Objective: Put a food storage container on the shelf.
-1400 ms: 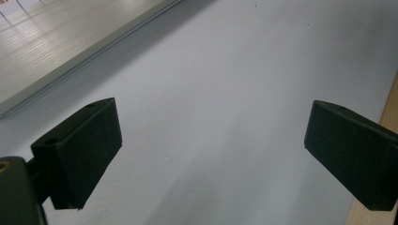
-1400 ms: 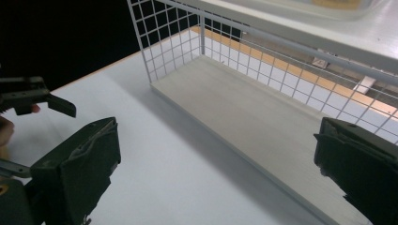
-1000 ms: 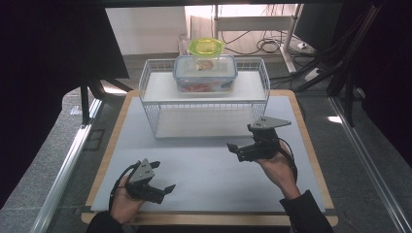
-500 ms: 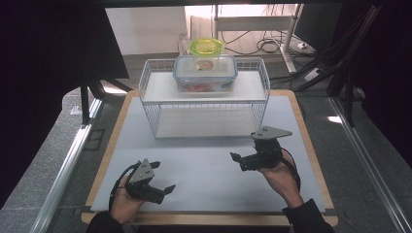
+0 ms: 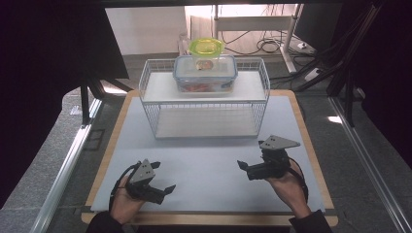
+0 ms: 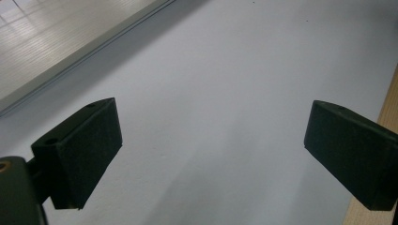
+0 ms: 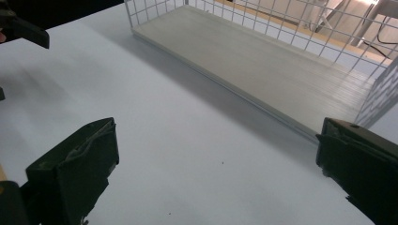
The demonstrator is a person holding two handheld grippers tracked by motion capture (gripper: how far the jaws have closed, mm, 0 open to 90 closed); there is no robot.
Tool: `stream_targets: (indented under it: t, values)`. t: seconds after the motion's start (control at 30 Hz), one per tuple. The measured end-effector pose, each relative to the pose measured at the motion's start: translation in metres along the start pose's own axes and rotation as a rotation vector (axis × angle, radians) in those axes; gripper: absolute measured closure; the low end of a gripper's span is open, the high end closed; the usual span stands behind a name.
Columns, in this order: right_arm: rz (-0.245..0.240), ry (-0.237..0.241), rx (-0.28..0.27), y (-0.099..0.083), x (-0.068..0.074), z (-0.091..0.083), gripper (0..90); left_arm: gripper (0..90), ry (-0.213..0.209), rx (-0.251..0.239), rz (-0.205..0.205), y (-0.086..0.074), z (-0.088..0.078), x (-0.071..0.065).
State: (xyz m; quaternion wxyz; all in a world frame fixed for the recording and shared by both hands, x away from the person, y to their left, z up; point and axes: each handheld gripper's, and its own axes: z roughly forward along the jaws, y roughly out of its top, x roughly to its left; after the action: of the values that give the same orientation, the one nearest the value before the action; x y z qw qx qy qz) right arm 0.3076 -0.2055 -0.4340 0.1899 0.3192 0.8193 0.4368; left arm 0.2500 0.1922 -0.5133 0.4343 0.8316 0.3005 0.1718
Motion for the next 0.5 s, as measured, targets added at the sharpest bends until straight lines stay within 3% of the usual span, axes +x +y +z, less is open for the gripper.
stream_targets:
  t: [0.2, 0.5]
  values:
    - [0.008, -0.03, 0.002, -0.012, 0.0, -0.003, 0.0, 4.3, -0.001, 0.006, 0.003, 0.0, 0.0, 0.0]
    - [0.013, -0.067, 0.046, -0.034, -0.003, -0.005, 0.0, 4.4, -0.001, 0.009, 0.005, -0.001, 0.001, 0.0]
